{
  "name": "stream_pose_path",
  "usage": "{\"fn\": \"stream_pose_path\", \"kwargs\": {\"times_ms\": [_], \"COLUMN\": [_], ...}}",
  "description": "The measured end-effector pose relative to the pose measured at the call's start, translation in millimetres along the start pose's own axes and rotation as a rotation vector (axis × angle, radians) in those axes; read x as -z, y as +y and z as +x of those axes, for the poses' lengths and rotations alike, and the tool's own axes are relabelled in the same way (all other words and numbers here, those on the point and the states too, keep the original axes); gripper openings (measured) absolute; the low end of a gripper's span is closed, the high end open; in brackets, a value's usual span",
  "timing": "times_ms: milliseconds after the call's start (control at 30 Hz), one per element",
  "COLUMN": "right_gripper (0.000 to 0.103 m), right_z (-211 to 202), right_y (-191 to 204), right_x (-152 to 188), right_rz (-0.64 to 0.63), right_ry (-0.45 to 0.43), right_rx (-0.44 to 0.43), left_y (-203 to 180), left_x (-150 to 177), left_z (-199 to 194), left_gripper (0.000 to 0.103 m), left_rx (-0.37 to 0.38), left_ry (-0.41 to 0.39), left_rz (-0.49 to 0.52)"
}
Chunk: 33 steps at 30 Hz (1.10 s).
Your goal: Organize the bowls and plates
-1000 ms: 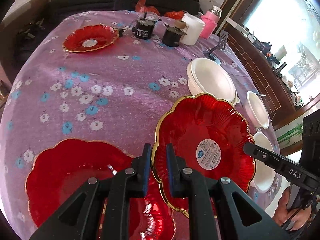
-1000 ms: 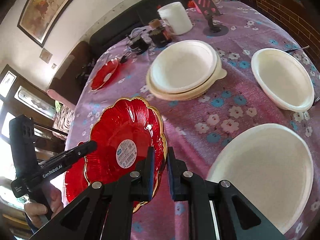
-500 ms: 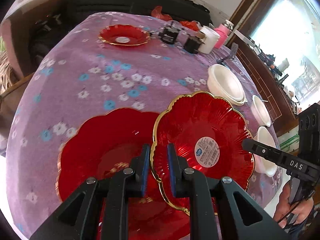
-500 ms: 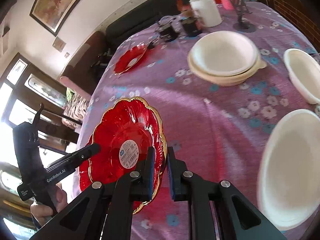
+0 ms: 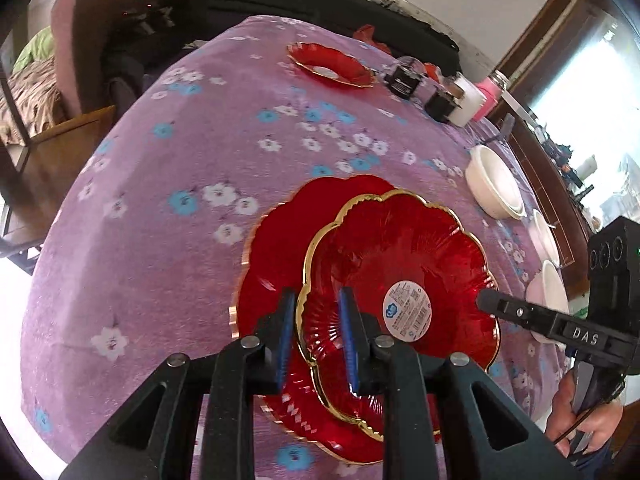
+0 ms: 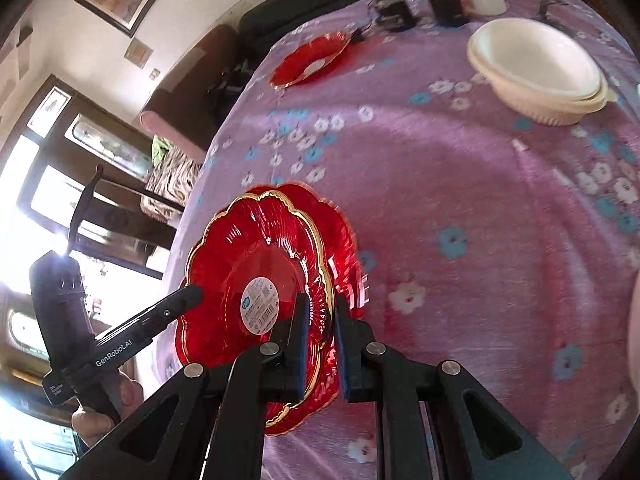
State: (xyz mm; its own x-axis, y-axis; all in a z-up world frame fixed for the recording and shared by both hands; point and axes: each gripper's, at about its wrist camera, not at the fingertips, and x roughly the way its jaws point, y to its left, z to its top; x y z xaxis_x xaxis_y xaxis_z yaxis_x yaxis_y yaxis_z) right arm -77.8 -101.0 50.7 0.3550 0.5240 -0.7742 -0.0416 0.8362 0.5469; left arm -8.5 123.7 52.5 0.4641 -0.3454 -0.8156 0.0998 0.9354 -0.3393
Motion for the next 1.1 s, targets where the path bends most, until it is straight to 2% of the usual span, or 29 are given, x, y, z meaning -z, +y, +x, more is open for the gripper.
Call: {"fn": "stream_pose_path", "kwargs": {"times_ms": [300, 433, 567, 733, 900, 1100], "right_gripper": [0.013, 0.013, 0.013, 0.013, 0.013, 0.013], "right_z": [21, 23, 27, 29, 28, 26], "right_y": [4, 11, 18, 23, 23, 22], "right_x": [5, 7, 10, 14, 16, 18], "right_rz": [-0.017, -0.067, -0.108, -0.154, -0.163, -0.160], "right_ry": [0.019, 0.008, -0.004, -0.025, -0.038, -0.044], "right_rx": [0.021, 0.067, 0.107, 0.156, 0.166, 0.161], "left_y": [2, -3, -8, -10, -14, -18], "left_x": [5, 8, 11, 13, 17, 20], "left_z": [-1, 0, 0, 0, 0, 0], "left_gripper": [0.019, 0.020, 0.026, 0.028, 0.039, 0.042], "left_rx": [-0.058, -0.104, -0.130, -0.143, -0.142, -0.153], "left_ry": [-0.050, -0.076, -0.091, -0.101, -0.112, -0.124], "left_rz": [0.024, 0.056, 0.083, 0.099, 0.120, 0.132]}}
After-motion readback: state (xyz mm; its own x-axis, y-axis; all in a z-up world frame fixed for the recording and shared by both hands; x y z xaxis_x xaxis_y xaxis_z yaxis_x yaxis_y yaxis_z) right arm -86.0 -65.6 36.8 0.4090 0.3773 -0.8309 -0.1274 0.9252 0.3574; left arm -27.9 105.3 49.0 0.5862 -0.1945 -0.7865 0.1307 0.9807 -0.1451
